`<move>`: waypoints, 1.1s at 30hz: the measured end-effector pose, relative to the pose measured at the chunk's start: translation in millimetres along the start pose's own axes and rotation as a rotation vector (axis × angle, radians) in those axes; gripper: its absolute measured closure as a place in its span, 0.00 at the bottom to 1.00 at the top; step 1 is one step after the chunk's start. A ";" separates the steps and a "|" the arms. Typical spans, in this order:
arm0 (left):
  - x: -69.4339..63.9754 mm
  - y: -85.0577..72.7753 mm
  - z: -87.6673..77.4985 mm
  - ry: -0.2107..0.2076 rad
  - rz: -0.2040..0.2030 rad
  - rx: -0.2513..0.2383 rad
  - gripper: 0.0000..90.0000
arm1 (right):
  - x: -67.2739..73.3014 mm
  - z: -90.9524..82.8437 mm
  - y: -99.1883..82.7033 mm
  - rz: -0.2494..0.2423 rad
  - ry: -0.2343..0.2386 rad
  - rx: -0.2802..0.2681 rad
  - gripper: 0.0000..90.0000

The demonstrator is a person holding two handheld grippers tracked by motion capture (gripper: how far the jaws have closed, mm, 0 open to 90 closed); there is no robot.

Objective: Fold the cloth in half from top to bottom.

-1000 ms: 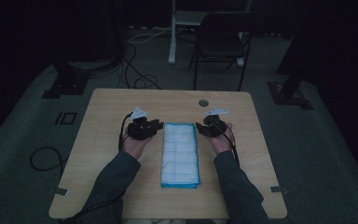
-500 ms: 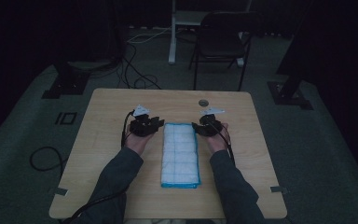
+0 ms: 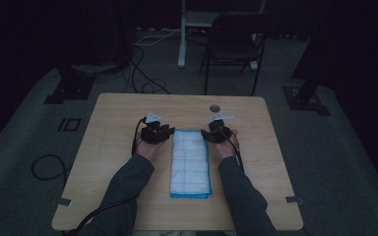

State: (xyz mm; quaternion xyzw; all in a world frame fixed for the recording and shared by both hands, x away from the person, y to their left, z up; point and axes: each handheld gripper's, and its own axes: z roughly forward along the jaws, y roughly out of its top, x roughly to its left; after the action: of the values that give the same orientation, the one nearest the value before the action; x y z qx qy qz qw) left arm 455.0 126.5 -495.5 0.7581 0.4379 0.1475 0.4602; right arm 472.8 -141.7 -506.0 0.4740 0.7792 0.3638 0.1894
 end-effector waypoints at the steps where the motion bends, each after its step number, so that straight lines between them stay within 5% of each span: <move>1: 0.5 -0.8 1.4 0.003 -0.001 0.004 0.72 | -0.3 1.5 -0.5 0.004 -0.001 0.004 0.62; 33: -0.1 -21.3 43.1 0.088 -0.036 0.110 0.66 | 6.6 34.6 -3.6 0.041 0.005 0.052 0.53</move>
State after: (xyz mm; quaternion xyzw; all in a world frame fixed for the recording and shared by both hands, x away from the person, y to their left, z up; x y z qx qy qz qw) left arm 470.7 106.0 -536.0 0.7669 0.4789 0.1482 0.4007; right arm 489.6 -123.4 -531.3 0.4938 0.7790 0.3483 0.1675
